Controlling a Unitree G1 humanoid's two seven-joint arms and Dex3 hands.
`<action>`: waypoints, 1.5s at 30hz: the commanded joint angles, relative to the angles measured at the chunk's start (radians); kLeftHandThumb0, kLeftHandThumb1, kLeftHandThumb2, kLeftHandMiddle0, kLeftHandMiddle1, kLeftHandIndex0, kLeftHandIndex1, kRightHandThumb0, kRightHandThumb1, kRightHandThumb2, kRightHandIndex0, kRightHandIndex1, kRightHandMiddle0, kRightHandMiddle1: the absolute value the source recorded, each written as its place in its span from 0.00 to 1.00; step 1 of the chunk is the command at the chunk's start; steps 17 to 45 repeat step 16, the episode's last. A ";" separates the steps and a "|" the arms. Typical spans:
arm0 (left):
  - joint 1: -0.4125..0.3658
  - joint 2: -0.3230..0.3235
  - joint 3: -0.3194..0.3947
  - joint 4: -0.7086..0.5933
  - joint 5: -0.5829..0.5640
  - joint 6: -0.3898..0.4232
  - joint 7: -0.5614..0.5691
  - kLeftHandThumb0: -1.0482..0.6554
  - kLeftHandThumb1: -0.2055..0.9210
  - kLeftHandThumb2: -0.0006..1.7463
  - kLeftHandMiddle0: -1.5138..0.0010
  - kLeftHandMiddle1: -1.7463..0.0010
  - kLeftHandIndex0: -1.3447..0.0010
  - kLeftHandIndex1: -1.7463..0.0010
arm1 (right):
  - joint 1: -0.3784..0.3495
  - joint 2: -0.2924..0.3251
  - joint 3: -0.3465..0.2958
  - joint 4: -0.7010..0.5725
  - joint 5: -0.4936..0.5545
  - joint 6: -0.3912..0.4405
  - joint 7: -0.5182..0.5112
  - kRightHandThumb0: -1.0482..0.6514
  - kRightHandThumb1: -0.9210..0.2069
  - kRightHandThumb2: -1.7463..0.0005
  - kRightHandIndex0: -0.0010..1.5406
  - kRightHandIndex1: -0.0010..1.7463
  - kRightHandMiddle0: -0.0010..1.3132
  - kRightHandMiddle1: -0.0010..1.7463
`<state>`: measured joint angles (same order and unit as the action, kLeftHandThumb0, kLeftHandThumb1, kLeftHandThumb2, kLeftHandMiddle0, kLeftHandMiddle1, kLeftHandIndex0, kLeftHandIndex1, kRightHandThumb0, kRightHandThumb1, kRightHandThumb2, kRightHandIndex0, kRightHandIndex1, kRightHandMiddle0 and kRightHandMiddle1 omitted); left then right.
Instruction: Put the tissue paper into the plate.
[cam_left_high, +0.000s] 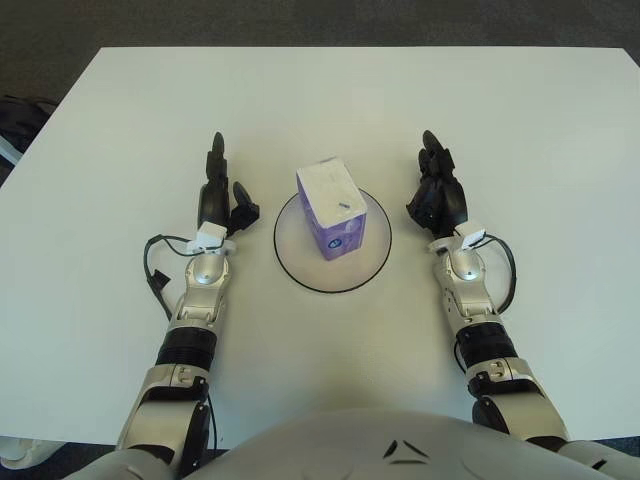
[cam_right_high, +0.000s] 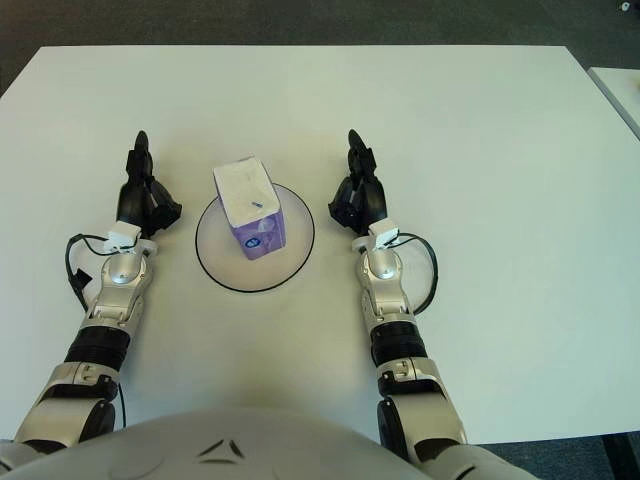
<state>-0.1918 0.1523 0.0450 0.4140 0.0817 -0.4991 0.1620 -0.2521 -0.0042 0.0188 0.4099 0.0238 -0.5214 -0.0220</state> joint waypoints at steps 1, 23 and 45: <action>0.157 -0.044 -0.015 0.115 0.011 0.014 -0.001 0.06 1.00 0.68 0.98 1.00 1.00 0.97 | 0.083 0.019 -0.004 0.030 -0.002 0.014 -0.001 0.14 0.00 0.35 0.08 0.02 0.00 0.15; 0.159 -0.044 -0.018 0.114 0.017 0.011 0.003 0.06 1.00 0.67 0.98 1.00 1.00 0.98 | 0.091 0.025 -0.012 0.016 -0.016 0.026 -0.009 0.14 0.00 0.35 0.08 0.01 0.00 0.16; 0.159 -0.044 -0.018 0.114 0.017 0.011 0.003 0.06 1.00 0.67 0.98 1.00 1.00 0.98 | 0.091 0.025 -0.012 0.016 -0.016 0.026 -0.009 0.14 0.00 0.35 0.08 0.01 0.00 0.16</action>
